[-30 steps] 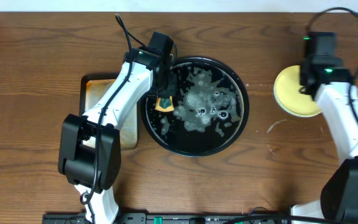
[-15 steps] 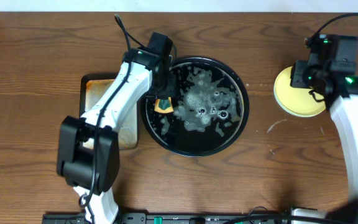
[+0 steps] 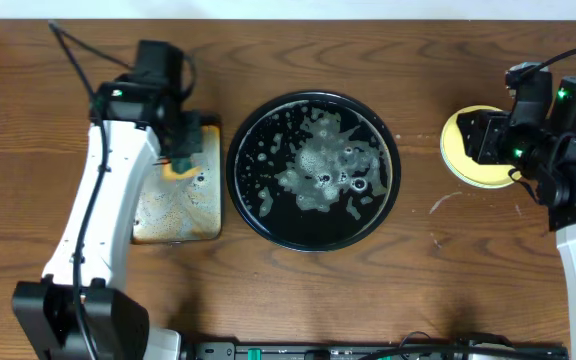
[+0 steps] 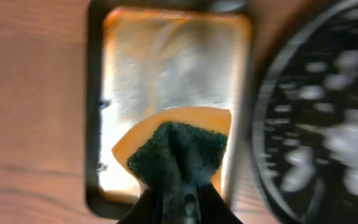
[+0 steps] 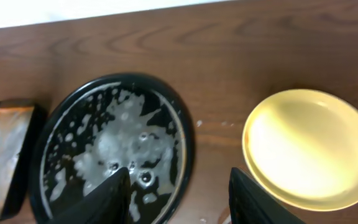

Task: Clean dirty plates on tray and stack at the side
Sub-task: 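Carry the yellow plate right and stack it on the blue plates, then place the sponge in the metal sponge tray with the left gripper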

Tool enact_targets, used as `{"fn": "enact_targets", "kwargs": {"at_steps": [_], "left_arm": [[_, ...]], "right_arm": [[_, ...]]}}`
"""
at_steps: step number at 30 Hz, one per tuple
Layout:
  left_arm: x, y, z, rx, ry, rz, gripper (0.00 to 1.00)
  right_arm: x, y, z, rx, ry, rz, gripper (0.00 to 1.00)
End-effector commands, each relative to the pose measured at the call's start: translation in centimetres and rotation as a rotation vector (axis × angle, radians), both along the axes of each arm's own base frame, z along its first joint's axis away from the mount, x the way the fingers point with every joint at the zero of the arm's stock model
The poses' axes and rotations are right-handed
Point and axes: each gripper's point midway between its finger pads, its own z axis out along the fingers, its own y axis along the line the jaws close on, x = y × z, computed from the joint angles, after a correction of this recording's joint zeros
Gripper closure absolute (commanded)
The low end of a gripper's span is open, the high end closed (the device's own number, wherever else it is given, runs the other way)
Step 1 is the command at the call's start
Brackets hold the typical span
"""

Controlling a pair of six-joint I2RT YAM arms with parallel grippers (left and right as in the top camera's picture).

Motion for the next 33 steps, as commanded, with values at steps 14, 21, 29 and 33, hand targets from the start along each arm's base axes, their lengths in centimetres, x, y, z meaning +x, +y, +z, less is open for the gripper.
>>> {"fn": "enact_targets", "kwargs": {"at_steps": [14, 21, 29, 33], "left_arm": [[-0.7, 3.1, -9.1, -0.054, 0.028, -0.017, 0.26], [-1.5, 3.1, -3.4, -0.058, -0.012, 0.003, 0.19], [-3.8, 3.2, 6.3, -0.044, -0.257, 0.029, 0.18], [-6.4, 4.5, 10.8, 0.041, -0.403, 0.066, 0.13]], "right_arm": [[-0.6, 1.4, 0.4, 0.052, 0.008, 0.050, 0.59], [-1.1, 2.4, 1.4, 0.057, -0.037, 0.126, 0.55], [-3.4, 4.6, 4.3, 0.097, -0.135, 0.269, 0.43], [-5.1, 4.9, 5.7, 0.099, -0.173, 0.280, 0.32]]}}
